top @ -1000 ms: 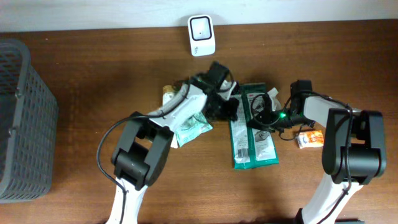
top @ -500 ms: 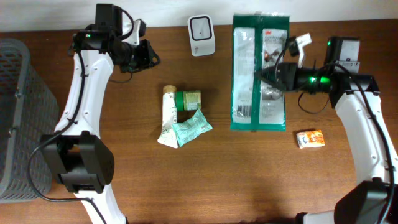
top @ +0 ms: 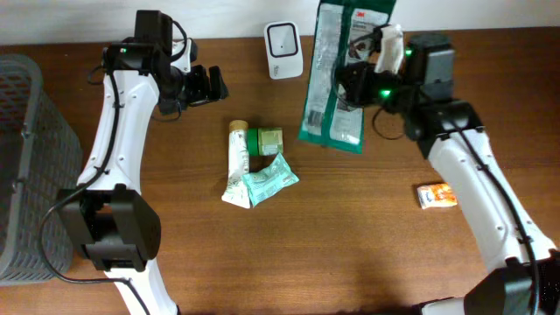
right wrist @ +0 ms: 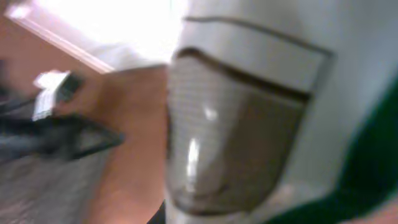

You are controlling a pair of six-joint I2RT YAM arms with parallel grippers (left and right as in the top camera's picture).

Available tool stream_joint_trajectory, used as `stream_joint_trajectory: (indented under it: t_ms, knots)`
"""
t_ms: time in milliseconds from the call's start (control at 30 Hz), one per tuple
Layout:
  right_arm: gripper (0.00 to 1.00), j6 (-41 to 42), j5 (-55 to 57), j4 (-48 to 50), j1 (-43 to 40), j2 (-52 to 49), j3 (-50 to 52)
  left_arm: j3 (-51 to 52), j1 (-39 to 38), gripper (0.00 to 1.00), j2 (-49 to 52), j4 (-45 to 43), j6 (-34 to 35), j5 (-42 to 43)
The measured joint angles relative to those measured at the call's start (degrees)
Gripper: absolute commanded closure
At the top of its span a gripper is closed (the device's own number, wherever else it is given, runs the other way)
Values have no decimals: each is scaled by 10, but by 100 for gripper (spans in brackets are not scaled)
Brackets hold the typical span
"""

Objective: Scan the item barcode
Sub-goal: 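Raise the glove pack with the right gripper to the scanner, then carry the glove pack right and release it on the table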

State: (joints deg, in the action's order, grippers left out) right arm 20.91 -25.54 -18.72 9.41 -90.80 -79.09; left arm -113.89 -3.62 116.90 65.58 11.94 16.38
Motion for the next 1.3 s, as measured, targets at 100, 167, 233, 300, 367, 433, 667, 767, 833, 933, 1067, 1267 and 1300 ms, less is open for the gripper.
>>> stream_joint_trajectory:
  t_ms: [100,167,233,300,367,433,667,767,833,933,1067,1267,1300]
  knots:
    - [96,-84,174,6,57,-27,-67,0,-1,1,0,-10,0,-86]
    - [96,-167,281,55,85,-70,-114,0,-1,1,0,-13,0,-207]
    - [96,-246,355,133,105,-104,-119,0,-1,1,0,-9,-1,-342]
    - [96,-332,407,217,124,-139,-118,0,2,1,0,-4,-2,-425]
    - [96,-448,442,317,145,-182,-118,0,11,1,0,-3,-2,-460]
    - [96,-513,452,397,152,-211,-120,0,18,1,0,-3,-2,-469]
    - [96,-668,378,535,154,-323,-121,0,19,1,0,-4,-2,-475]
    - [96,-721,337,593,154,-363,-121,0,19,1,0,-4,-2,-475]
    - [96,-736,316,622,154,-379,-121,0,19,1,0,-4,-2,-475]
    - [96,-754,281,634,154,-396,-121,0,19,1,0,-4,-2,-475]
    - [96,-797,239,630,154,-403,-121,0,19,1,0,-4,-2,-475]
    - [96,-811,209,629,154,-406,-121,0,19,1,0,-4,-2,-475]
    - [96,-811,207,629,154,-406,-121,0,19,1,0,-4,-2,-475]
